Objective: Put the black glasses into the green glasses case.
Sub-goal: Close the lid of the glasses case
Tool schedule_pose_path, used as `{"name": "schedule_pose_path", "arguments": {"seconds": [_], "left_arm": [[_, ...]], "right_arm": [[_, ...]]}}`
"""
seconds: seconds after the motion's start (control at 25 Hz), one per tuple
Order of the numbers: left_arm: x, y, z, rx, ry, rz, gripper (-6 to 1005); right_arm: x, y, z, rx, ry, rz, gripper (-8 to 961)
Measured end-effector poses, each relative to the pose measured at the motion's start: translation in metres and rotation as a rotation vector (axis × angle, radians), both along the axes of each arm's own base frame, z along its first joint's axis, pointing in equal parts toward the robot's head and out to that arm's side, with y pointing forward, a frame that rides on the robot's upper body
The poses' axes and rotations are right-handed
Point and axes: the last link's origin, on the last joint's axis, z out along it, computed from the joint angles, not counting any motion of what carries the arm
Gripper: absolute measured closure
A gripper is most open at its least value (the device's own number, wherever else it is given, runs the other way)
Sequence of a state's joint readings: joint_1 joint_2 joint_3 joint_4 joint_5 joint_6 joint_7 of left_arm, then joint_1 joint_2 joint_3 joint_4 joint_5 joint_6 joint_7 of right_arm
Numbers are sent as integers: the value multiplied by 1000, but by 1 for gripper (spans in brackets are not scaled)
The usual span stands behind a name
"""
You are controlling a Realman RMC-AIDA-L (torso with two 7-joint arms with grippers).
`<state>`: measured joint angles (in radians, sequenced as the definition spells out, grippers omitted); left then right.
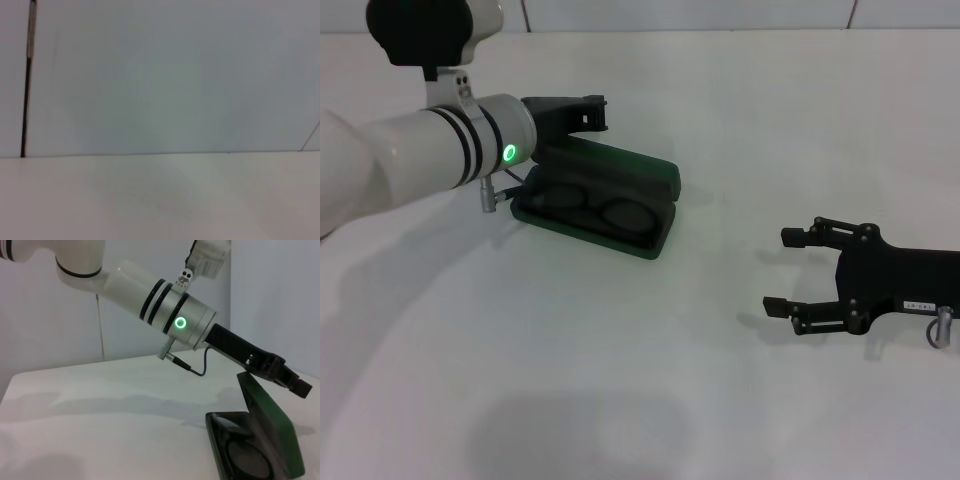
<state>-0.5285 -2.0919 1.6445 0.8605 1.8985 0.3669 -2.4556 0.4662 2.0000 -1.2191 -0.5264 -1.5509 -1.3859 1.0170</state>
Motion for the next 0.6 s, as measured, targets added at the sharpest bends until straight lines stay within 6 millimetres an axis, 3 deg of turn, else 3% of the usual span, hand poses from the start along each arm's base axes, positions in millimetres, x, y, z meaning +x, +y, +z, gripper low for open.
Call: {"name": "schedule_pose_path", "arguments": {"seconds": [0.6], "left_arm": [[-9, -9, -1, -34, 22, -13, 1000]], "right_arm": [[-1, -1, -3, -1, 8, -6, 71]]}}
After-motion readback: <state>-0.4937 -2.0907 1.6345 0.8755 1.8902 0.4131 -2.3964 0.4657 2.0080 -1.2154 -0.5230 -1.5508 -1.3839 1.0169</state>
